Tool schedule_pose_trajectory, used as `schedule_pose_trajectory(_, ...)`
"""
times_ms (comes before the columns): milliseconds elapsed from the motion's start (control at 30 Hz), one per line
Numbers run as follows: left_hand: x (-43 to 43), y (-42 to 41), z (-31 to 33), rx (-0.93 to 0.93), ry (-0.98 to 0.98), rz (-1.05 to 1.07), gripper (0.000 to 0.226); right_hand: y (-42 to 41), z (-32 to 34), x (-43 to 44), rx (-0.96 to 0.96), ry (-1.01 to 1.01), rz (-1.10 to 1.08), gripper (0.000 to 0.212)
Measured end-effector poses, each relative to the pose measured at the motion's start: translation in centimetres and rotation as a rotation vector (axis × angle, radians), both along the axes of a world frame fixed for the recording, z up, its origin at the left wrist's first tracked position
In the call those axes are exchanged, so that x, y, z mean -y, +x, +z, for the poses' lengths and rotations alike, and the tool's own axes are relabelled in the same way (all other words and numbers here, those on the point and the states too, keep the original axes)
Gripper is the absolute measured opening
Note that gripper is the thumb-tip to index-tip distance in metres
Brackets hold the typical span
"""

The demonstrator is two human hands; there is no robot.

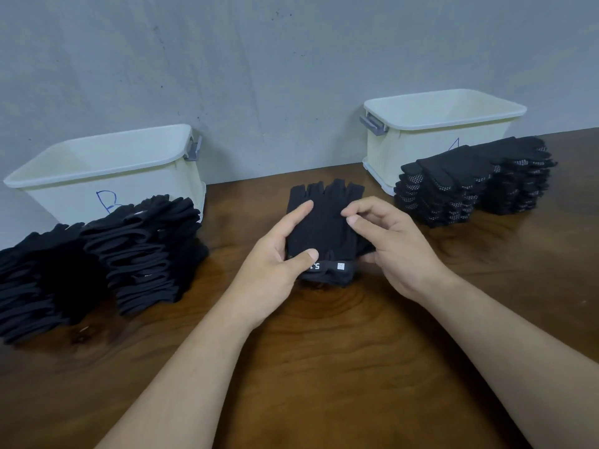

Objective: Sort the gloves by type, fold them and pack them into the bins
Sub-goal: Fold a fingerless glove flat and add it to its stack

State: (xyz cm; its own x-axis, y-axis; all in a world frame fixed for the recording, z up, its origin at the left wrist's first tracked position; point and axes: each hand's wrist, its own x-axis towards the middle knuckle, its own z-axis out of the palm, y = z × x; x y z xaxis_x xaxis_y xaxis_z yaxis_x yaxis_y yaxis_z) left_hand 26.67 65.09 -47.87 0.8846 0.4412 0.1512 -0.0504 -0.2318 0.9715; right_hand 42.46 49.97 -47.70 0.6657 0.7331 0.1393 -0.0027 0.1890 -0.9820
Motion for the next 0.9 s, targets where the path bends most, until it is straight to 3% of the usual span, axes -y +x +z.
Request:
schedule_pose_trajectory(167, -0.4, -0.6, 0.5, -0.048, 0.027, -0.036, 0.078, 0.2, 0.2, 1.0, -0.017, -0.048, 0.218, 0.041)
schedule_pose_trajectory(533, 0.4, -2.5, 2.7, -0.095, 0.092, -0.057, 0.095, -1.3, 0.8, 1.4, 0.044, -0.076, 0.208, 0.076)
schedule_pose_trajectory(900, -3.3, -12.4, 11.2, -0.029, 0.098, 0.092, 0.099, -9.0, 9.5, -4.8, 0.203, -0.134, 0.334, 0.079)
